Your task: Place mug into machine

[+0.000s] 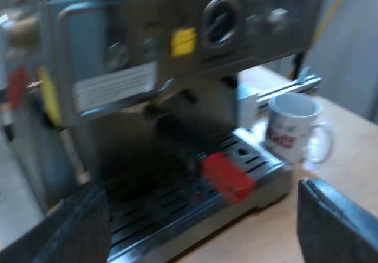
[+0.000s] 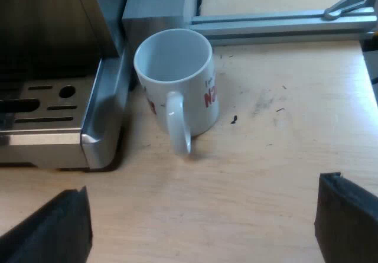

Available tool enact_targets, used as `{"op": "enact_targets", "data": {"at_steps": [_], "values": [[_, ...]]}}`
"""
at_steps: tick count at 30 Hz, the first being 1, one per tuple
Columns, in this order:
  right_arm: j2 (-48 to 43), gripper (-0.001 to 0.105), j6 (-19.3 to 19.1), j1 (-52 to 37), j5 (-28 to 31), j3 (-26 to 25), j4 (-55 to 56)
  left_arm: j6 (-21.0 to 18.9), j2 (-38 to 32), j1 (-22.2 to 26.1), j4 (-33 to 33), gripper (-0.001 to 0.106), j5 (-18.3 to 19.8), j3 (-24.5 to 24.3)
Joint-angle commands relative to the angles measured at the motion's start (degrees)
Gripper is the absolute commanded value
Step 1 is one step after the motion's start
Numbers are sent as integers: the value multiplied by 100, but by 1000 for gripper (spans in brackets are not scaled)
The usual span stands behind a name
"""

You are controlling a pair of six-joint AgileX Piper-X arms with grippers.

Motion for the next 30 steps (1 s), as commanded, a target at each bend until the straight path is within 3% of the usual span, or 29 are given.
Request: {"op": "enact_targets", "data": {"at_steps": [1,7,14,22,30], "values": [[95,78,-15,10,-306,-66,-166,132,189,-313,-290,67,314,-33],[188,78,-103,10,-412,-55,-214,288,546,-1062,-877,67,602,252],[186,78,-103,10,-412,106,-228,288,691,-1681,-1604,67,601,1006],[200,78,-103,10,-412,908,-1071,288,704,-1699,-2204,67,601,1800],[213,78,-103,10,-515,1699,-1756,288,722,-1699,-2210,67,601,1991]]}}
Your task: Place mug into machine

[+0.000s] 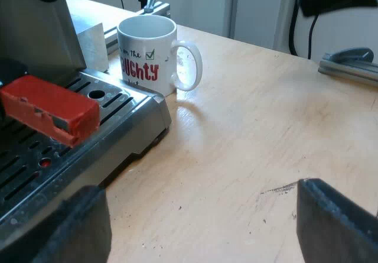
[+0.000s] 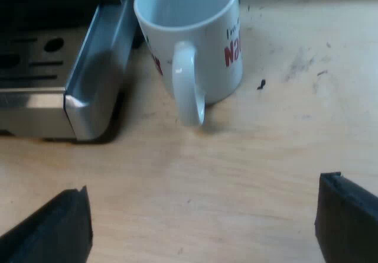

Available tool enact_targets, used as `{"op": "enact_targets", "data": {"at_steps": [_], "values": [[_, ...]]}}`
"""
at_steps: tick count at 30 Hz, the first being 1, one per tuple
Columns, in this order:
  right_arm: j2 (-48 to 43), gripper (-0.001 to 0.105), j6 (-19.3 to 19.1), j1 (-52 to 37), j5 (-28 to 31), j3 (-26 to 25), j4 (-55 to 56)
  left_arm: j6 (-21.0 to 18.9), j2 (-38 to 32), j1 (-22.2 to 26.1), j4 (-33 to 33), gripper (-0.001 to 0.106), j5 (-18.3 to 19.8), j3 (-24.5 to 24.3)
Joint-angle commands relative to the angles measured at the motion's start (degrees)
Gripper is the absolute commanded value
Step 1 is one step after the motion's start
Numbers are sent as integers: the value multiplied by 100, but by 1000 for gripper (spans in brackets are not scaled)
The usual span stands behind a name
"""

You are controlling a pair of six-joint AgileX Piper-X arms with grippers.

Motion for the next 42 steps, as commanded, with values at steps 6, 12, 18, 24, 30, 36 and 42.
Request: {"op": "enact_targets", "data": {"at_steps": [6,12,18,24,30,36,42], "values": [[7,78,-64,10,-235,1124,-1423,-11,8,-22,-135,67,42,85],[299,78,100,10,-235,1617,-2366,-11,8,-22,-135,67,42,83],[1029,72,107,10,-235,1806,-3305,-11,8,-22,-135,67,42,83],[2005,70,96,851,273,1829,-4774,-11,8,-22,-135,67,42,83],[2985,70,390,1868,2107,1829,-5982,-11,8,-22,-135,67,42,83],[4241,70,714,2070,2364,1829,-7093,-11,8,-22,-135,67,42,83],[5491,70,756,2070,2521,1810,-8486,-11,8,-22,-135,67,42,83]]}}
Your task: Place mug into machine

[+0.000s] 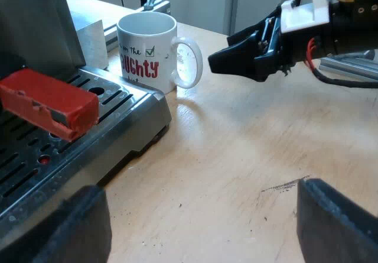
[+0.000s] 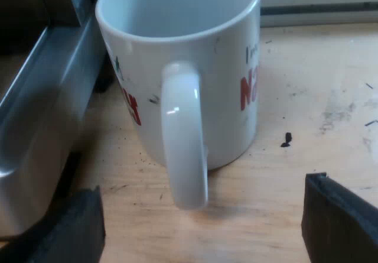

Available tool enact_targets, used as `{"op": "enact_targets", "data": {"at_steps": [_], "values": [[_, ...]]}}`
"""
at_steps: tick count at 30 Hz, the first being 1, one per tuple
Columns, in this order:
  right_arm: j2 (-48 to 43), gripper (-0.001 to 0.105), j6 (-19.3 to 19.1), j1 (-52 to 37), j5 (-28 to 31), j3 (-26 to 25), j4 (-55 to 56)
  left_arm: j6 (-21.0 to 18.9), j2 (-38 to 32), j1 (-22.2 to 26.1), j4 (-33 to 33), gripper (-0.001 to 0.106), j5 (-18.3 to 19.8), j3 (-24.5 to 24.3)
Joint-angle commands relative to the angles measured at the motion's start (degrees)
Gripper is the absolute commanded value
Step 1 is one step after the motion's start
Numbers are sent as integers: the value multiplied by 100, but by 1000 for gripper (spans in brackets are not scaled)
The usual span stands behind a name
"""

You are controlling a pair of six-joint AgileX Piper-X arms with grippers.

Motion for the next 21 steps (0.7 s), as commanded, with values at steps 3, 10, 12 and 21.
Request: {"op": "enact_targets", "data": {"at_steps": [3,10,12,21], "values": [[882,70,1,14,56,-96,-955,-11,8,-22,-62,67,42,0],[1865,70,144,5,56,-624,-1269,-11,8,-22,-62,67,42,0],[2135,70,144,5,56,-858,-1269,-11,8,-22,-62,67,42,0],[2650,69,144,5,56,-1387,-1243,-11,8,-22,-62,67,42,0]]}}
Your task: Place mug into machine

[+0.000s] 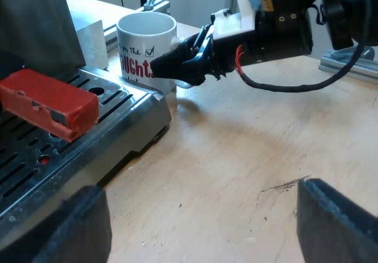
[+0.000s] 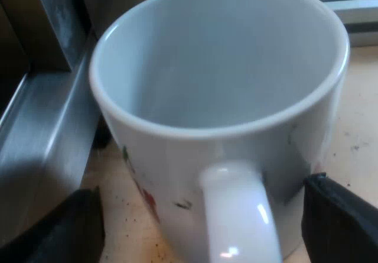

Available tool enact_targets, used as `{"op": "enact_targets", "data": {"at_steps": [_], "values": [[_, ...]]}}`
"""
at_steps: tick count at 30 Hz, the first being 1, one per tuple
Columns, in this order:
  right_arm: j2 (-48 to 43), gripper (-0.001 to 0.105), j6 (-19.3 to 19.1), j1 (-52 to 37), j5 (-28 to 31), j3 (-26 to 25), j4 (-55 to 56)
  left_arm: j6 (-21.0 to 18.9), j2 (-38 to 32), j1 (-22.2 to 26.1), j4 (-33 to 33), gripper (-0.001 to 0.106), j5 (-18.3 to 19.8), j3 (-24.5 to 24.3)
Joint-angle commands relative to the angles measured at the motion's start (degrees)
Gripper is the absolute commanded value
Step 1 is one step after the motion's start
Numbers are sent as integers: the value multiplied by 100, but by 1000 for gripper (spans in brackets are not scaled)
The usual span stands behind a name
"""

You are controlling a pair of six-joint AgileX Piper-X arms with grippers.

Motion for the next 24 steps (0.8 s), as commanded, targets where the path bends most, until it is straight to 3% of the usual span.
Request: {"op": "enact_targets", "data": {"at_steps": [1,4,5,6,8,16,24], "values": [[27,66,-33,5,0,-62,-28,-11,8,-22,-62,67,42,0],[26,52,-59,5,0,-59,-20,-11,8,-22,-62,67,42,0],[26,36,-59,5,0,-59,26,-11,8,-22,-62,67,42,0],[26,31,-59,5,0,-59,26,-11,8,-22,-62,67,42,0],[26,0,-79,5,0,-59,25,-11,8,-22,-62,67,42,0],[-729,0,-345,5,-8,-30,804,-69,8,-22,-19,67,-210,0],[-2753,0,-548,5,-10,-30,2808,-56,8,-22,38,67,-884,0]]}}
